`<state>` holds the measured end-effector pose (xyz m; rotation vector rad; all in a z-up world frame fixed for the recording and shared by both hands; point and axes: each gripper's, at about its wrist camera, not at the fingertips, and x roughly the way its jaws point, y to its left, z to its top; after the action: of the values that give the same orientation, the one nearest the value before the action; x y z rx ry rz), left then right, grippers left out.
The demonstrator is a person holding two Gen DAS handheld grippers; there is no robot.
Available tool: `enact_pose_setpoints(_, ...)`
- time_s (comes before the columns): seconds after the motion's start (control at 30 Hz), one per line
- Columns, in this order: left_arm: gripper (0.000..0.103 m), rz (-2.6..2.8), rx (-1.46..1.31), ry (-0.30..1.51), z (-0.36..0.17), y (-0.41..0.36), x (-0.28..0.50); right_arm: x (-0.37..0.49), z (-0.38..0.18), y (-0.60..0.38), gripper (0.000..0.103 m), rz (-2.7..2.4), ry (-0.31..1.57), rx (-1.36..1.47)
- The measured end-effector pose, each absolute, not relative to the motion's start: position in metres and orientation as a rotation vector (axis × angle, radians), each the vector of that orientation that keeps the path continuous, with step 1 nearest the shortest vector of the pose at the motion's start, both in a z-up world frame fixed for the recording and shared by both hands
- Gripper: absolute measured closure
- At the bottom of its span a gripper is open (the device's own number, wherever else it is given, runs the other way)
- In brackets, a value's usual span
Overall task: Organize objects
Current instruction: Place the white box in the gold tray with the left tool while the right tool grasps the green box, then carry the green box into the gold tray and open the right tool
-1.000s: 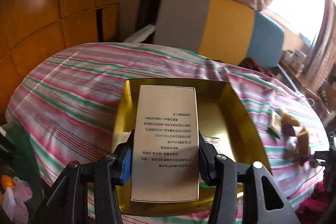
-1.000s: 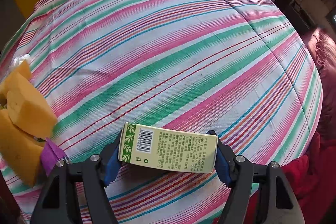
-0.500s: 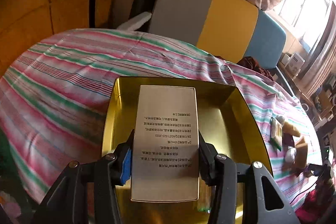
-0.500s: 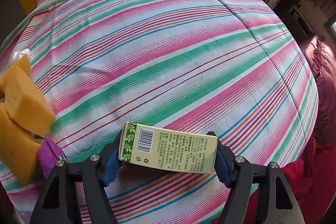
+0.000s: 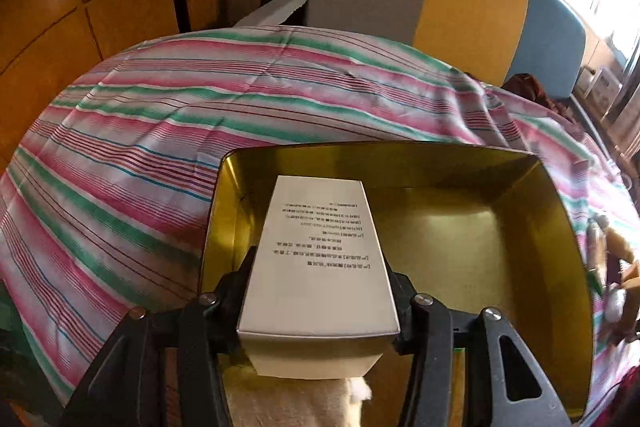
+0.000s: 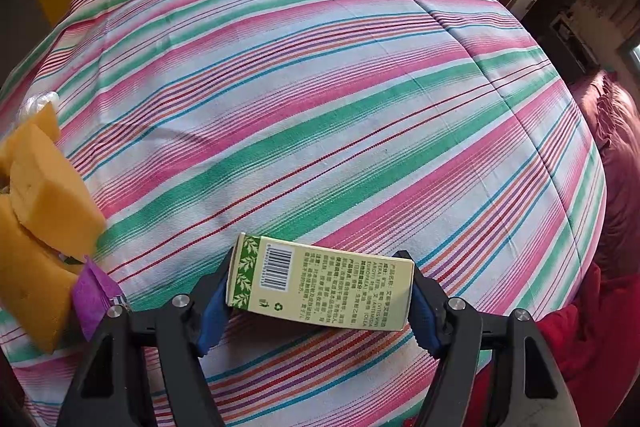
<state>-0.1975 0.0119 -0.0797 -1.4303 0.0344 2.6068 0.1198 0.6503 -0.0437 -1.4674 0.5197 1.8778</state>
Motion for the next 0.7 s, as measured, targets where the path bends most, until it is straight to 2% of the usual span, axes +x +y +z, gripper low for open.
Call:
enact_pose_setpoints(0.4,0.047,2.741,-1.249,-0.011,-0.03,0.0,-0.119,0.116,-0.037,0.635,0.03,1.88,0.503,-1.465)
enact_pose_setpoints(0.7,0.047,2.696,-1.249,-0.046,-0.027,0.003,-0.068,0.12,-0.021,0.631,0.03,1.887,0.495,-1.444)
